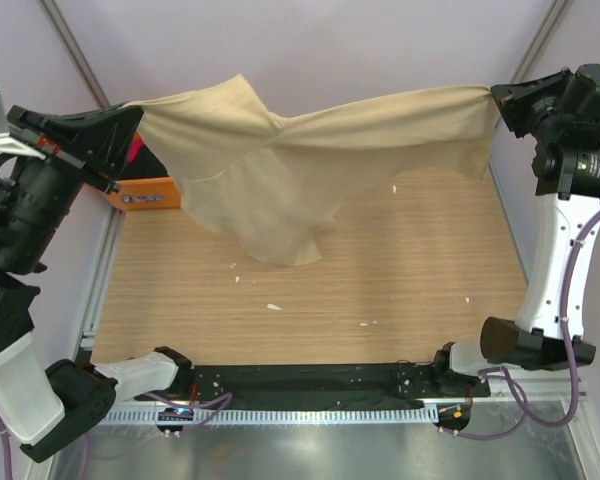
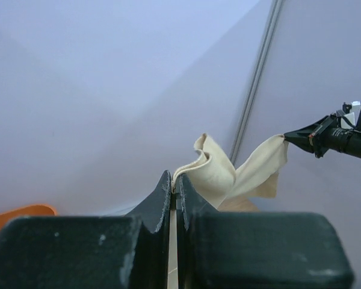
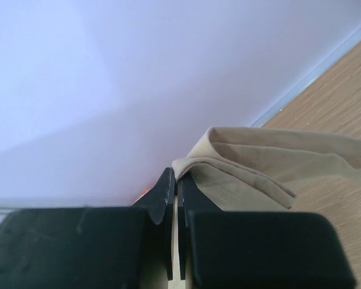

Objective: Fold and stack the t-shirts
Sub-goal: Flatten the tshirt out

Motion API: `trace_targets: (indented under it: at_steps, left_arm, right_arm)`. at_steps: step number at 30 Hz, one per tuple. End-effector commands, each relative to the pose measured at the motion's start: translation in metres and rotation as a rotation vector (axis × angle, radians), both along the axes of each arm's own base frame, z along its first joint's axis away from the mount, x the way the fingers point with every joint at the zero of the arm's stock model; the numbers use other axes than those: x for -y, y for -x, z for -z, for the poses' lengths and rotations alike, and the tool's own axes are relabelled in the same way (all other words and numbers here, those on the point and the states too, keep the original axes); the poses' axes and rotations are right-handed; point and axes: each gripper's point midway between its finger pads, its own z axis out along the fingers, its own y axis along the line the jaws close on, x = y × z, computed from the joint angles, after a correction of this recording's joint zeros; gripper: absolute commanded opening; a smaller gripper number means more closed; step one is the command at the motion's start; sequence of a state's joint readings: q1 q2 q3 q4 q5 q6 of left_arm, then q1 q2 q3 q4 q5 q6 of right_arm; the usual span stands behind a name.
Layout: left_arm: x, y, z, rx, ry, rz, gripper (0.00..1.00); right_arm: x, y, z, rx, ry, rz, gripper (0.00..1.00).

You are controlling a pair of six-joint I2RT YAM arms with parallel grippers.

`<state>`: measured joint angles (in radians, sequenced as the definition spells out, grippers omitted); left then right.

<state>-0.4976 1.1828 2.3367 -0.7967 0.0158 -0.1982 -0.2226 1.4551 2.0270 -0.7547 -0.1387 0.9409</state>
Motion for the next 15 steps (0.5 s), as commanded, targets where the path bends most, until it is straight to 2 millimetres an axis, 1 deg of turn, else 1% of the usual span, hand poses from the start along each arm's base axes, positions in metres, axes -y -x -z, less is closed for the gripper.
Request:
trace_targets:
  at_steps: [1, 2, 3, 4, 5, 6, 7, 8, 9, 10, 11, 12, 13, 14, 15]
  left_arm:
    - [-0.006, 0.03, -0.019, 0.123, -0.021, 0.038, 0.0]
    - [-0.006, 0.036, -0.02, 0.132, -0.022, 0.055, 0.0]
    - [-0.007, 0.043, -0.022, 0.144, -0.022, 0.067, 0.0]
    - [-0.013, 0.058, -0.026, 0.17, -0.011, 0.079, 0.0]
    - [-0.019, 0.067, -0.03, 0.189, 0.001, 0.074, 0.0]
    - [-0.024, 0.072, -0.033, 0.204, 0.01, 0.06, 0.0]
    - [-0.034, 0.072, -0.036, 0.208, 0.034, 0.013, 0.0]
    - [-0.042, 0.077, -0.039, 0.223, 0.049, -0.013, 0.0]
    - [-0.044, 0.077, -0.045, 0.253, 0.055, -0.026, 0.0]
    - [-0.048, 0.06, -0.039, 0.222, 0.065, -0.085, 0.0]
    - [-0.049, 0.053, -0.039, 0.218, 0.074, -0.106, 0.0]
    - [-0.047, 0.045, -0.043, 0.235, 0.08, -0.123, 0.0]
    - [-0.042, 0.031, -0.039, 0.216, 0.071, -0.136, 0.0]
    - [-0.034, 0.012, -0.035, 0.191, 0.059, -0.147, 0.0]
    - [-0.029, 0.005, -0.036, 0.189, 0.052, -0.141, 0.0]
  right_arm:
    - [-0.017, 0.038, -0.047, 0.172, 0.098, -0.068, 0.01]
    - [-0.022, 0.052, -0.057, 0.198, 0.114, -0.08, 0.01]
    - [-0.025, 0.061, -0.06, 0.205, 0.119, -0.09, 0.01]
    - [-0.031, 0.071, -0.068, 0.231, 0.126, -0.112, 0.01]
    - [-0.036, 0.082, -0.075, 0.258, 0.132, -0.123, 0.01]
    - [-0.043, 0.102, -0.092, 0.327, 0.149, -0.13, 0.01]
    - [-0.045, 0.106, -0.089, 0.331, 0.146, -0.136, 0.01]
    - [-0.047, 0.107, -0.088, 0.331, 0.143, -0.134, 0.01]
    - [-0.047, 0.105, -0.088, 0.336, 0.137, -0.136, 0.01]
    - [-0.047, 0.096, -0.077, 0.312, 0.117, -0.145, 0.01]
    - [-0.048, 0.09, -0.072, 0.295, 0.082, -0.158, 0.01]
    - [-0.048, 0.082, -0.067, 0.28, 0.059, -0.163, 0.01]
    - [-0.047, 0.072, -0.059, 0.26, 0.036, -0.165, 0.01]
    - [-0.046, 0.069, -0.06, 0.27, 0.02, -0.164, 0.01]
    - [-0.046, 0.067, -0.061, 0.274, 0.002, -0.159, 0.01]
